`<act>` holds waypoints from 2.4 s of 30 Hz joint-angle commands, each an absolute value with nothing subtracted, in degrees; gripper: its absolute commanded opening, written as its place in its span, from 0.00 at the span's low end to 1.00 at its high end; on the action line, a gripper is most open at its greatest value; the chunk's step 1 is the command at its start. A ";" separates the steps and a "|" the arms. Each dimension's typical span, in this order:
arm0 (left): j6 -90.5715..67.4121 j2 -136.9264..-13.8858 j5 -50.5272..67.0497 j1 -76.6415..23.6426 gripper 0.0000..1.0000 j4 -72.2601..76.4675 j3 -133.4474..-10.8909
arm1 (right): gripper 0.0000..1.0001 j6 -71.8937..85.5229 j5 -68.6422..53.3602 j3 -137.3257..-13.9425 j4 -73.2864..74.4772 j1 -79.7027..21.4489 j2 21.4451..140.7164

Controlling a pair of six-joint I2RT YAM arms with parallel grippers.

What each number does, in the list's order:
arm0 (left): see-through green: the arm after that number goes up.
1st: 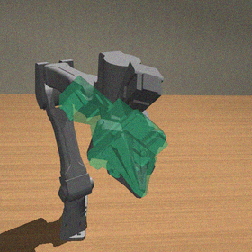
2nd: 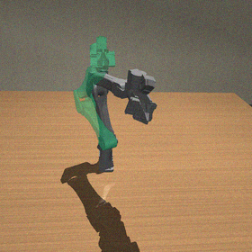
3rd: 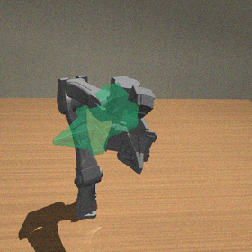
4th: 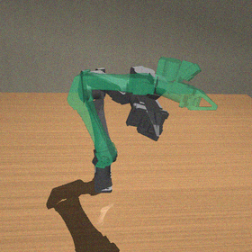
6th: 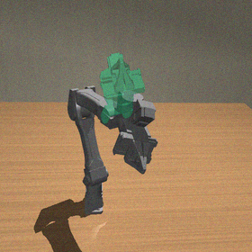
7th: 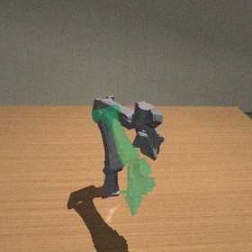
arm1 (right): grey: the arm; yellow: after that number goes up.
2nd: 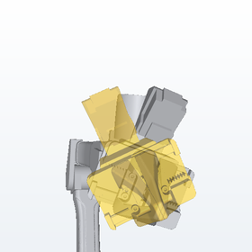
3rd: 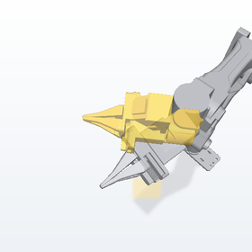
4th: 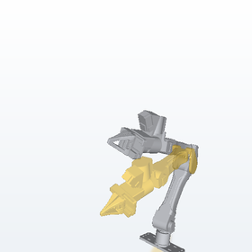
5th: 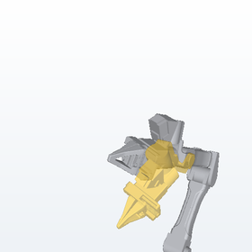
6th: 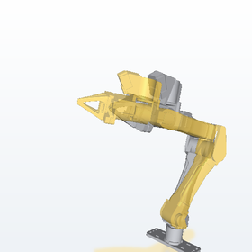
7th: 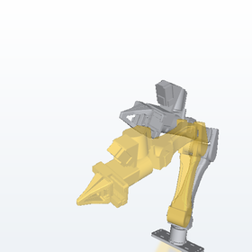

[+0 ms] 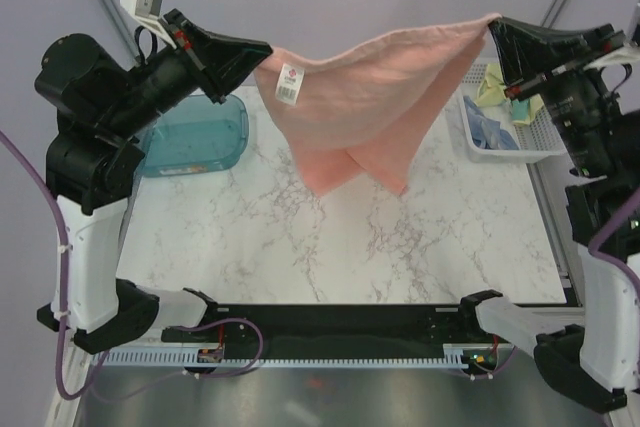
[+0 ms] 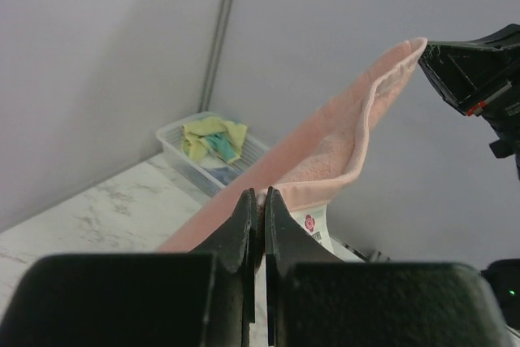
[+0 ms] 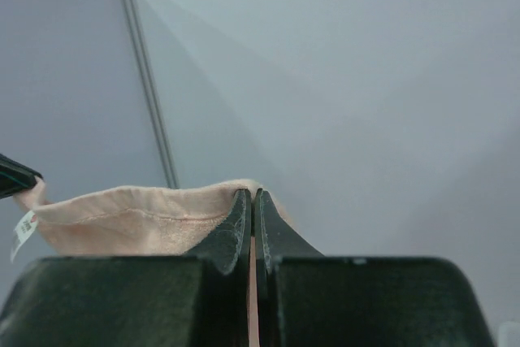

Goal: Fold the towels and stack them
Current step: Flatten out the crumpled towel

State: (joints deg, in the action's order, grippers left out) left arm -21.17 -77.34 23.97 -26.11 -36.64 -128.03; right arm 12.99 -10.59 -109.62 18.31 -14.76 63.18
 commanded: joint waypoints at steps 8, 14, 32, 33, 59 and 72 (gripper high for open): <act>-31.46 -66.71 36.38 -26.37 0.02 -33.31 -119.44 | 0.00 26.44 -19.15 -103.16 11.34 -14.59 52.64; -40.59 -67.41 42.71 -26.37 0.02 -26.90 -122.25 | 0.00 34.62 -25.84 -114.34 6.60 -14.59 56.43; -31.30 -78.47 22.34 -24.71 0.02 -34.97 -127.27 | 0.00 29.27 -10.90 -109.08 7.21 -14.33 63.88; -30.42 -80.84 21.28 -24.09 0.02 -34.89 -127.00 | 0.00 28.48 -10.55 -106.81 6.60 -14.41 65.03; -22.59 -119.71 24.17 -10.72 0.02 -3.69 -136.50 | 0.00 23.39 -21.44 -119.71 -18.98 -9.32 115.31; -15.21 -101.80 25.74 -12.48 0.02 -8.34 -121.48 | 0.00 18.37 -23.20 -107.68 -10.73 -9.14 98.20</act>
